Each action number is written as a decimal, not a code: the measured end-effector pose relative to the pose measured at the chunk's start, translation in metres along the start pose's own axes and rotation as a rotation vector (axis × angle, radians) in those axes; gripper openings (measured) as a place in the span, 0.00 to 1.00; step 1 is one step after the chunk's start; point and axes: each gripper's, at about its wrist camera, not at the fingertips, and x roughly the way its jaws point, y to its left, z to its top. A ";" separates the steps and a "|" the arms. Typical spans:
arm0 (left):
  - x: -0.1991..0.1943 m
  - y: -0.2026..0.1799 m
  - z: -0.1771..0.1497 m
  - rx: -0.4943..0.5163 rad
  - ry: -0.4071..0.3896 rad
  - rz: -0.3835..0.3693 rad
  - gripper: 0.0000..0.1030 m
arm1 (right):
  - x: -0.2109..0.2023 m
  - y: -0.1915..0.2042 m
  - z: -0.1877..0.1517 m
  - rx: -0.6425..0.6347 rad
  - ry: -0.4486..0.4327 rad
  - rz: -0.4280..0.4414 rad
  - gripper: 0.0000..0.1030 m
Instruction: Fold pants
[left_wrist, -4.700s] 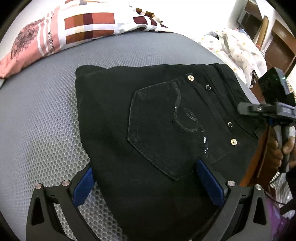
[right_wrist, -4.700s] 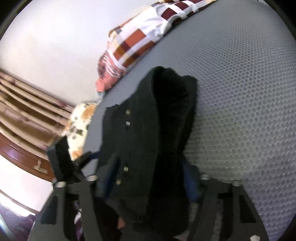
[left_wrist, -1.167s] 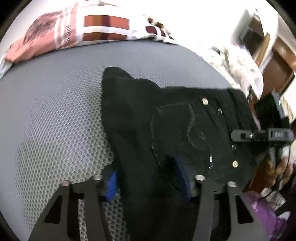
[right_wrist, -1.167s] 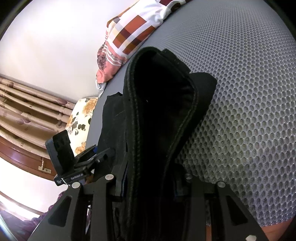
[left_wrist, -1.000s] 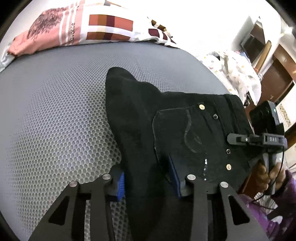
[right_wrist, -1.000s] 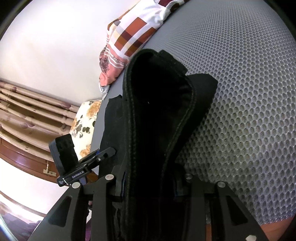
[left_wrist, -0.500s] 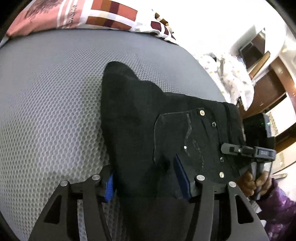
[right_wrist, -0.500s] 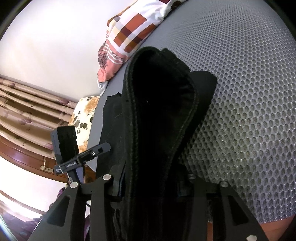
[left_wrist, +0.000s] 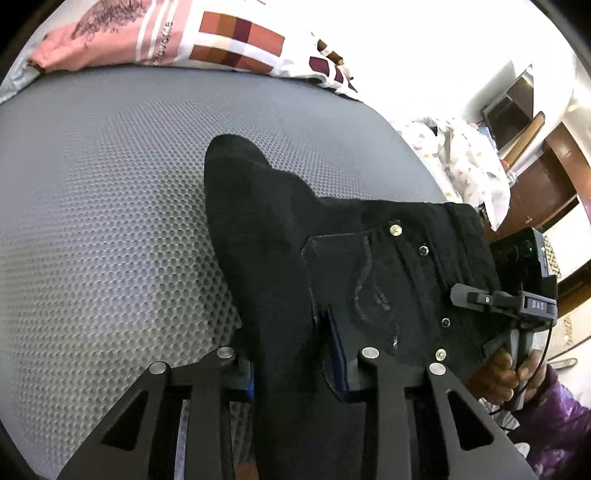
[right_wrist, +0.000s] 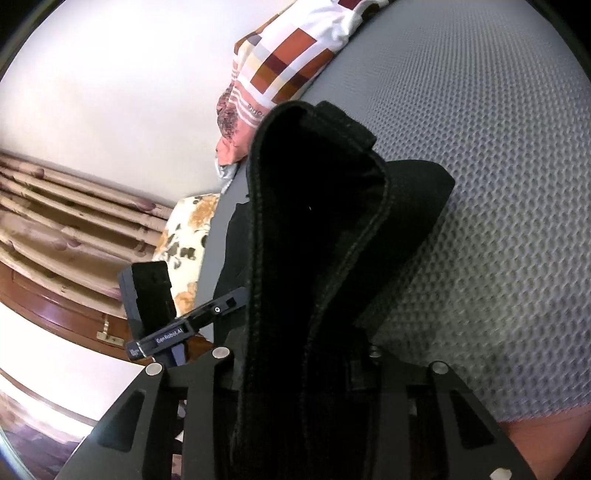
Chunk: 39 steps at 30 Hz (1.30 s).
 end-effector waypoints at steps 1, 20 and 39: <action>-0.006 -0.001 -0.001 0.003 -0.010 0.003 0.30 | 0.002 0.003 -0.001 0.000 0.001 0.003 0.31; -0.062 0.026 0.000 0.009 -0.132 0.138 0.30 | 0.064 0.056 0.022 -0.069 0.067 0.048 0.31; -0.090 0.077 0.027 -0.019 -0.200 0.266 0.30 | 0.138 0.087 0.060 -0.126 0.131 0.079 0.31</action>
